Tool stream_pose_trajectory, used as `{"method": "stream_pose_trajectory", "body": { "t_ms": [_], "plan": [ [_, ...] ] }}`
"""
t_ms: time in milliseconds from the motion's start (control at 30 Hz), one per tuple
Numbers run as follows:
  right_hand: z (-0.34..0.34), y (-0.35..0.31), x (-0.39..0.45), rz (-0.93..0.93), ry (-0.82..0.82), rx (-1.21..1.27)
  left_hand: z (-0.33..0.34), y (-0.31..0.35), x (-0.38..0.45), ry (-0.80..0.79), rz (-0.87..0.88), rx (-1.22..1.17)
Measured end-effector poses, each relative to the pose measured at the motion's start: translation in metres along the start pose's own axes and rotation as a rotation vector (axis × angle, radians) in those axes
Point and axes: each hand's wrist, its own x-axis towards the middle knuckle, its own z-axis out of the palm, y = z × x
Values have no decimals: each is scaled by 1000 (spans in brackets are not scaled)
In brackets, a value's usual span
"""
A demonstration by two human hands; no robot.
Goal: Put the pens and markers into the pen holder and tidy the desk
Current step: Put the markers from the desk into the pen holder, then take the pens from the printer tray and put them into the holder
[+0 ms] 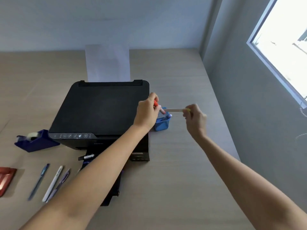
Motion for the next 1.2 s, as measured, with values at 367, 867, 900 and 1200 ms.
{"method": "stream_pose_trajectory", "body": {
  "t_ms": [367, 867, 900, 1200],
  "plan": [
    [42, -2, 40, 2, -340, -257, 42, -29, 45, -382, -197, 501],
    [54, -123, -72, -474, -278, 22, -169, -80, -94, -297, -295, 102],
    [61, -128, -89, -558, -321, 33, -177, -96, -110, -331, -328, 140],
    [163, -96, -192, -440, -769, -495, -161, -236, -188, -335, -545, 442]
  ]
}}
